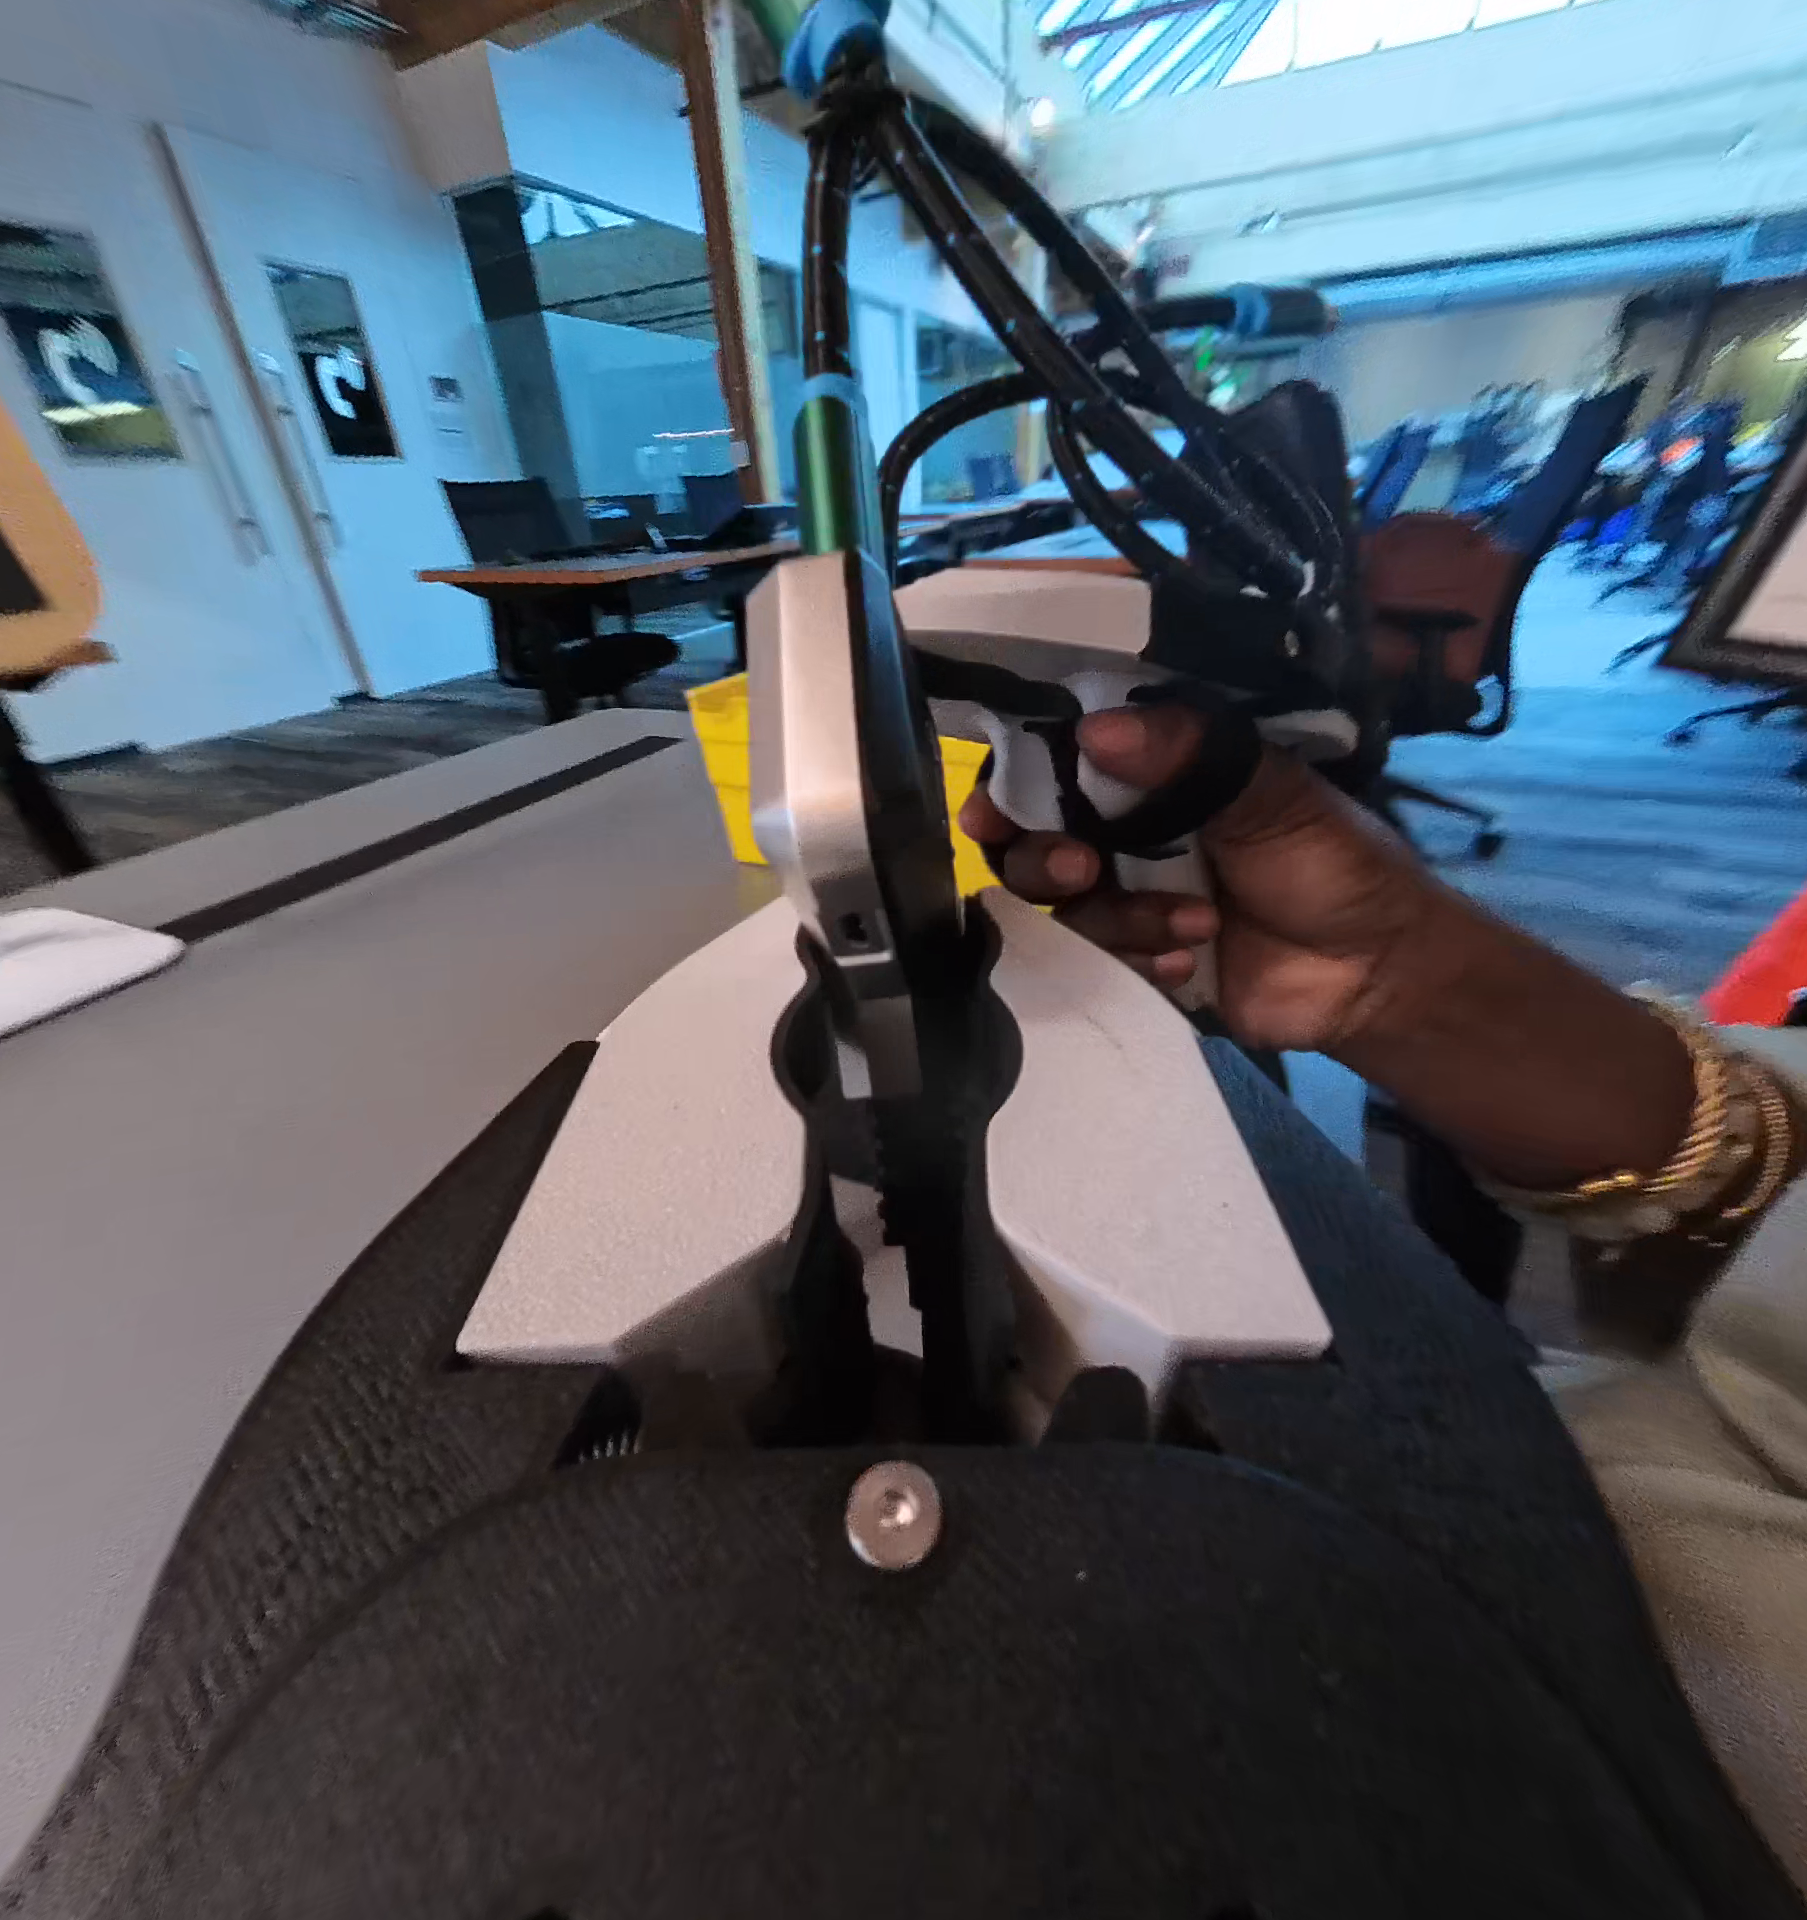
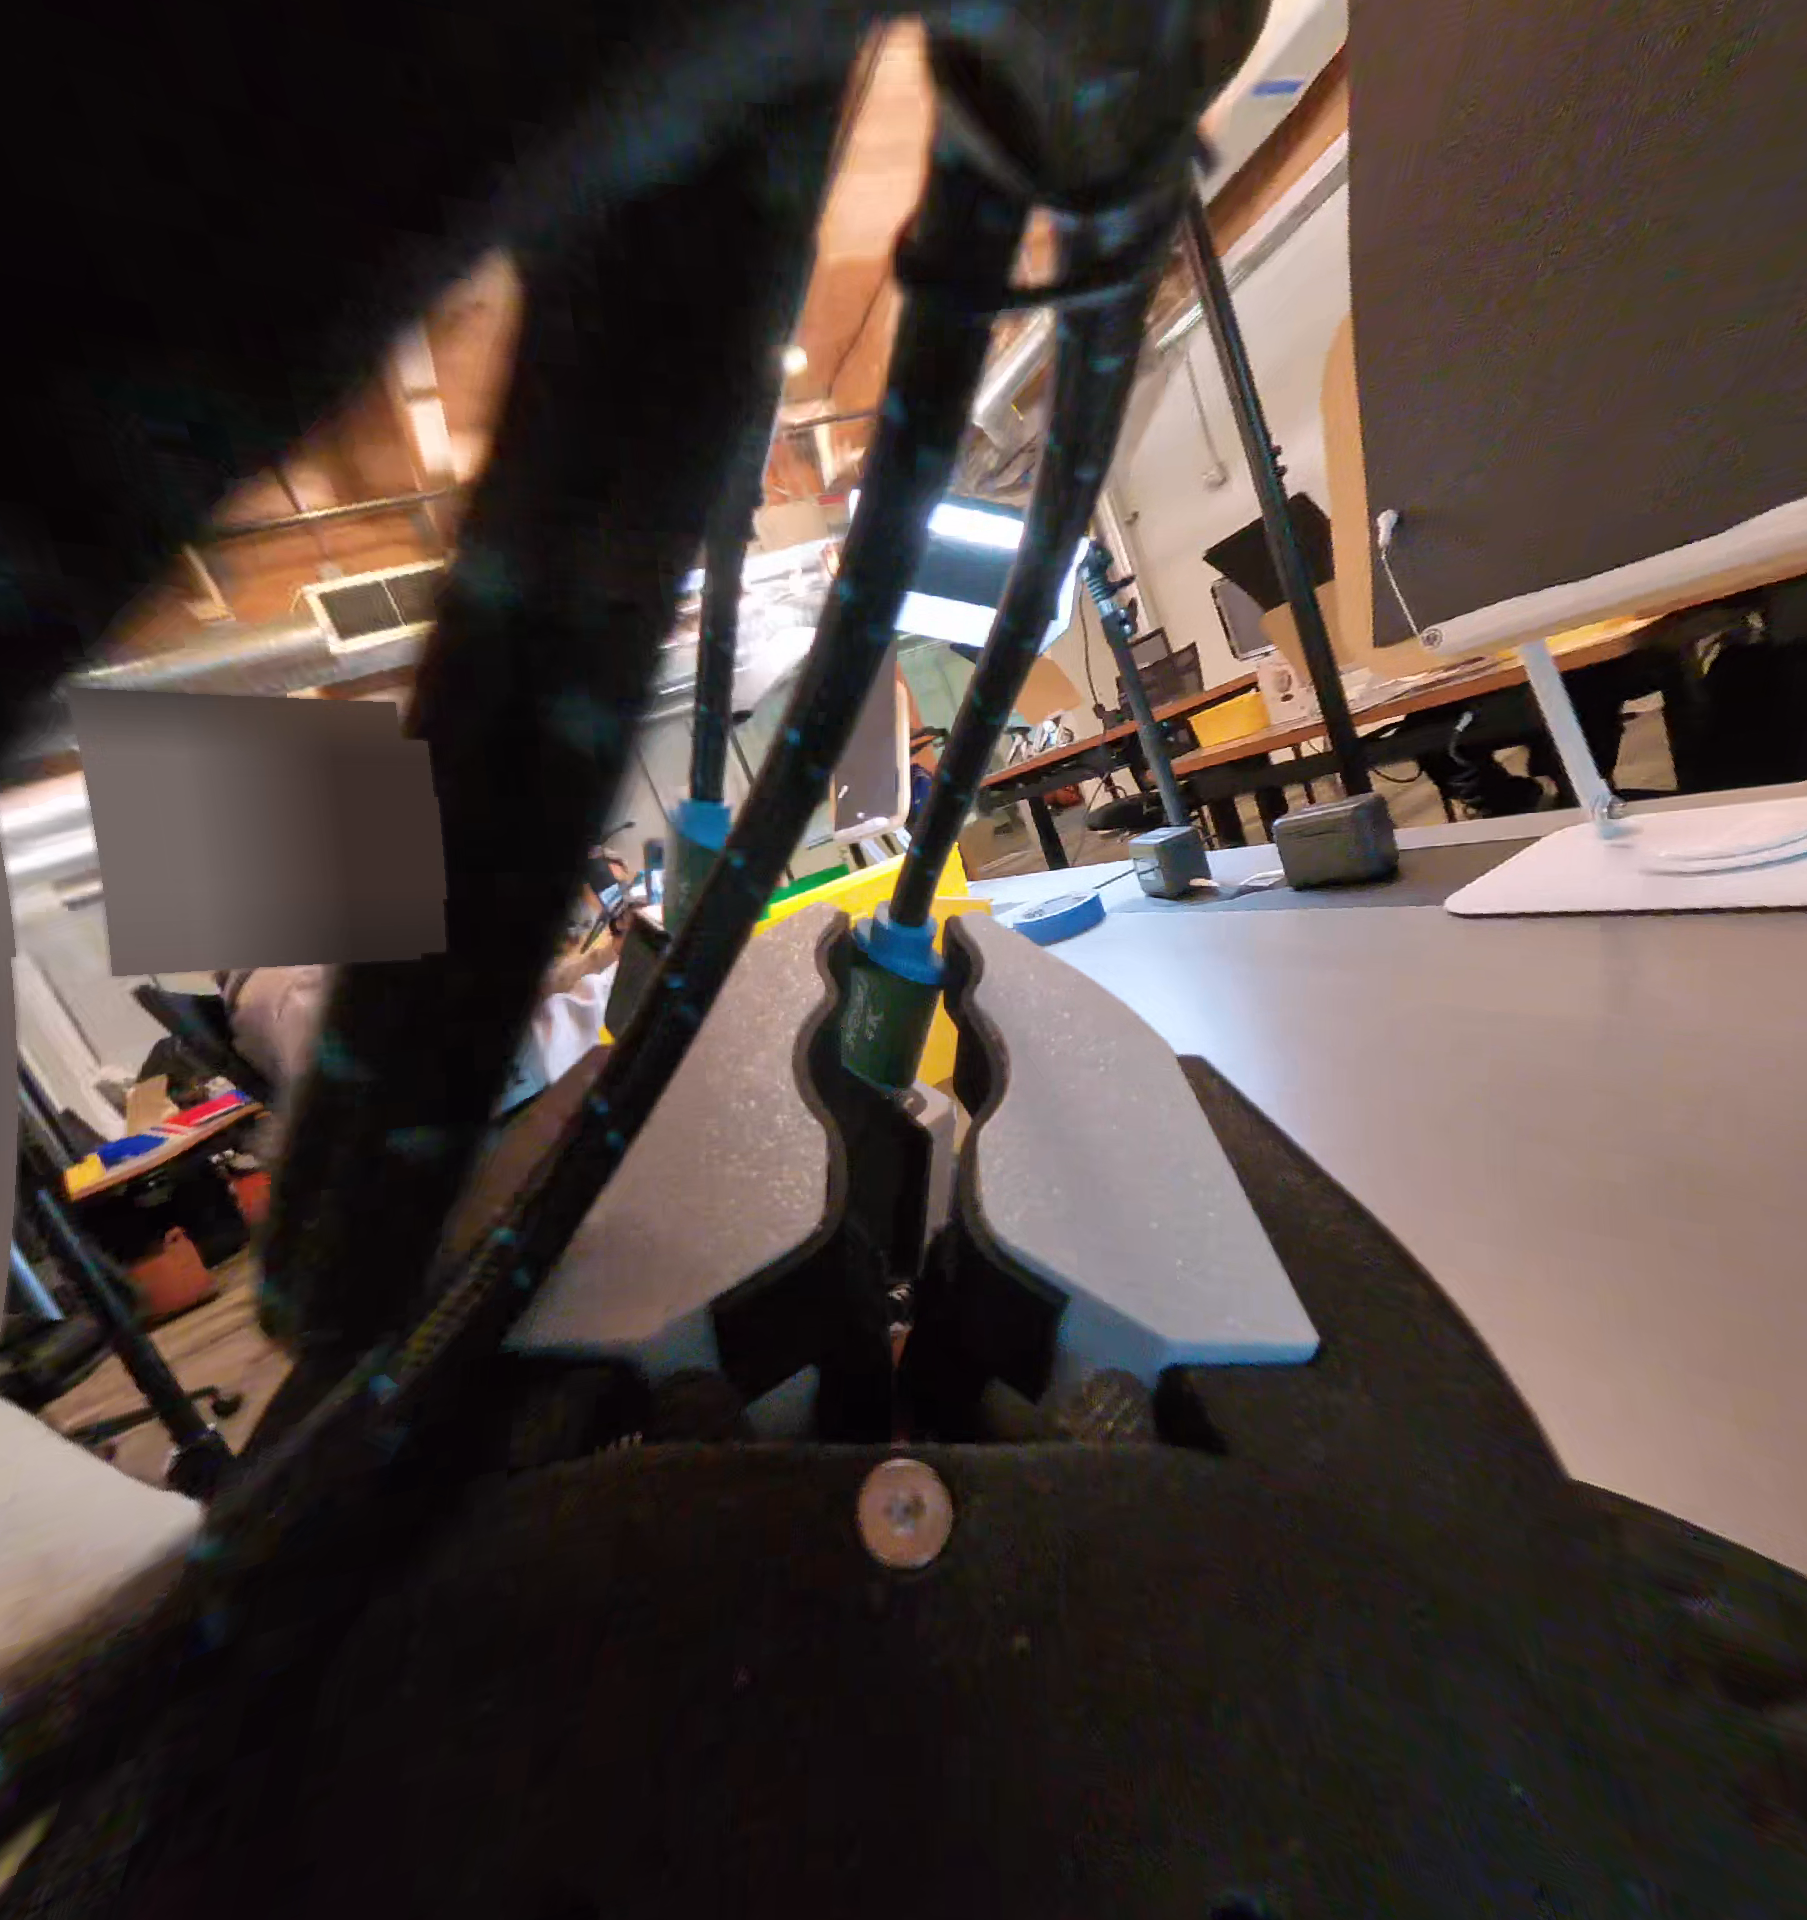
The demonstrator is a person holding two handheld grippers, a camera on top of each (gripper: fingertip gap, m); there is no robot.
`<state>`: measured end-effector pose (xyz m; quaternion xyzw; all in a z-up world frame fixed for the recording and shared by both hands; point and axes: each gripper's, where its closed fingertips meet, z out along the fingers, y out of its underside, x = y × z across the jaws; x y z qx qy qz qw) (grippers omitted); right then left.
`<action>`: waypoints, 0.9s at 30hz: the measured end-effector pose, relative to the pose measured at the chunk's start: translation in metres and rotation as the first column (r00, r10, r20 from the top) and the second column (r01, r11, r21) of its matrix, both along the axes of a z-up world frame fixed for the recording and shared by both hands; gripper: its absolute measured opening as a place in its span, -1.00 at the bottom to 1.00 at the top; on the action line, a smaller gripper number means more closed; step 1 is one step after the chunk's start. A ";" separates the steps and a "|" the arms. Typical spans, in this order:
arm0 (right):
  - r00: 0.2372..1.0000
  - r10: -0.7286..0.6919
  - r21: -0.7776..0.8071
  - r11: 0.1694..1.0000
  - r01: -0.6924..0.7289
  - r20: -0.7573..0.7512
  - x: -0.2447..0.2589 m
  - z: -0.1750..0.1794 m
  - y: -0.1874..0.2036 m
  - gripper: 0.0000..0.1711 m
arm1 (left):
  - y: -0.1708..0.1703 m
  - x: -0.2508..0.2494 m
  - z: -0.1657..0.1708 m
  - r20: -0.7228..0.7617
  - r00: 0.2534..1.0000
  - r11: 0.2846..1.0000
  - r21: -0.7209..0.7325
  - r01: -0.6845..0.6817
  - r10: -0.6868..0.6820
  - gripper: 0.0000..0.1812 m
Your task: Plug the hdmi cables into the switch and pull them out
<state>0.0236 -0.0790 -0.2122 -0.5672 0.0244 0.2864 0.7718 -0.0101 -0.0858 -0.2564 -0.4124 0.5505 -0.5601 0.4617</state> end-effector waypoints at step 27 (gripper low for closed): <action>0.993 0.106 0.105 0.988 -0.110 0.043 -0.011 0.030 -0.023 -0.96 | -0.015 -0.021 0.023 0.084 0.953 0.887 -0.350 0.301 -0.290 -0.75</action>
